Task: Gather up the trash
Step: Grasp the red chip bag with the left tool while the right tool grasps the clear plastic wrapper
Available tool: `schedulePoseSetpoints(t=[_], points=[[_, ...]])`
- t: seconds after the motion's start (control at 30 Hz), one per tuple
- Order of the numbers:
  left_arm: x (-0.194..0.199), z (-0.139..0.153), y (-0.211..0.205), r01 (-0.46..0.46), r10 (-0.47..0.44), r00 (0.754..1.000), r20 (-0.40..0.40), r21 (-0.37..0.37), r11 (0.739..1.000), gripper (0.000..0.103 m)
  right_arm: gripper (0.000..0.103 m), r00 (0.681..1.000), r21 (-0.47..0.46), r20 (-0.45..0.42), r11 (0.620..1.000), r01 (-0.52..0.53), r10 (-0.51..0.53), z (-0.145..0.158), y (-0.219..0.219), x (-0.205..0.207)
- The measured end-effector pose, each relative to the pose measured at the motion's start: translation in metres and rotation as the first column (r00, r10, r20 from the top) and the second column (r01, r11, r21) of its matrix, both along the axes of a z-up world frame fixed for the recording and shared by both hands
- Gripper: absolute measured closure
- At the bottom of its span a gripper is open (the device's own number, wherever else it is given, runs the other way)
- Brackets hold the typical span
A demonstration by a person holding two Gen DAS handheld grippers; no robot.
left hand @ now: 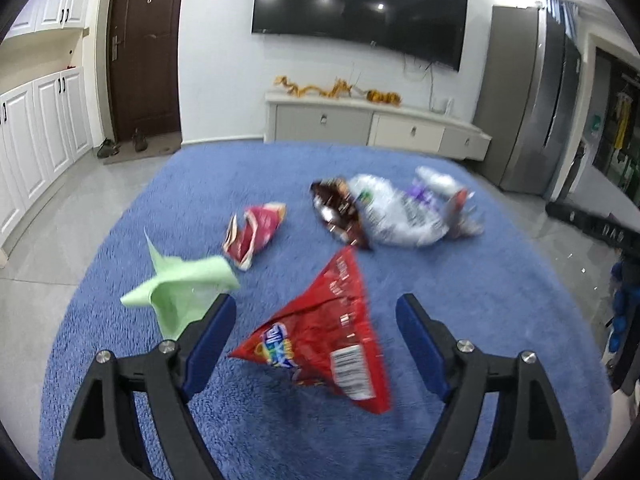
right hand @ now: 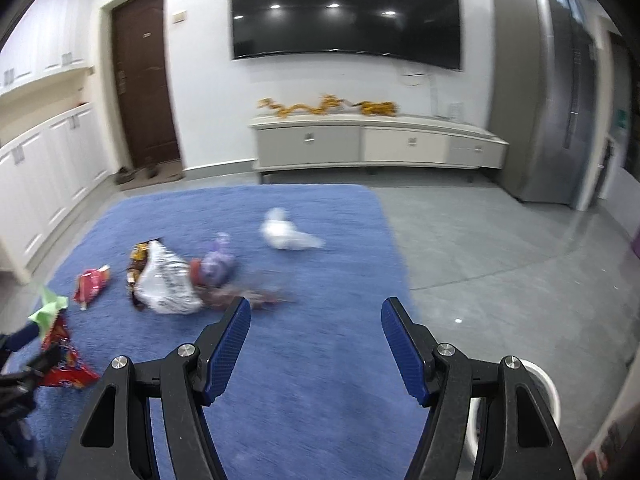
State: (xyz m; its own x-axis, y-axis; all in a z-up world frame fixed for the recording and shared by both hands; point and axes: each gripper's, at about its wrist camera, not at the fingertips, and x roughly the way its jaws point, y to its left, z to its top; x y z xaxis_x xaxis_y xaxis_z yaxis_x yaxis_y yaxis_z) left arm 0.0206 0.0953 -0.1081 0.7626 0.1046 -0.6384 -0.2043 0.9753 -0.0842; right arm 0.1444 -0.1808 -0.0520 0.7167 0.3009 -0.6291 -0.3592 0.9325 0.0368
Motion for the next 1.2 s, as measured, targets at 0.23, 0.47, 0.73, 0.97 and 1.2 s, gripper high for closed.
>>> schedulePoseSetpoints(t=[0.23, 0.47, 0.73, 0.97, 1.2], points=[[0.015, -0.014, 0.006, 0.032, -0.035, 0.999, -0.041, -0.064, 0.997, 0.027, 0.037, 0.985, 0.073, -0.045, 0.983, -0.166, 0.169, -0.02, 0.059, 0.026], [0.021, -0.017, 0.005, 0.064, -0.07, 0.996, -0.063, -0.092, 0.994, 0.047, 0.059, 0.97, 0.061, -0.076, 0.972, -0.226, 0.23, -0.036, 0.093, 0.044], [0.019, -0.017, -0.001, 0.104, -0.111, 0.992, -0.066, -0.1, 0.99, 0.076, 0.093, 0.97, 0.104, -0.11, 0.973, -0.208, 0.219, -0.04, 0.077, 0.046], [0.004, 0.001, -0.009, 0.138, -0.142, 0.99, -0.018, -0.128, 0.982, 0.08, 0.093, 0.979, 0.15, -0.052, 0.97, -0.19, 0.2, -0.01, 0.05, 0.02], [-0.007, 0.03, -0.025, 0.171, -0.169, 0.985, 0.033, -0.124, 0.977, 0.08, 0.093, 0.989, 0.194, 0.021, 0.97, -0.149, 0.147, 0.026, 0.014, -0.008]])
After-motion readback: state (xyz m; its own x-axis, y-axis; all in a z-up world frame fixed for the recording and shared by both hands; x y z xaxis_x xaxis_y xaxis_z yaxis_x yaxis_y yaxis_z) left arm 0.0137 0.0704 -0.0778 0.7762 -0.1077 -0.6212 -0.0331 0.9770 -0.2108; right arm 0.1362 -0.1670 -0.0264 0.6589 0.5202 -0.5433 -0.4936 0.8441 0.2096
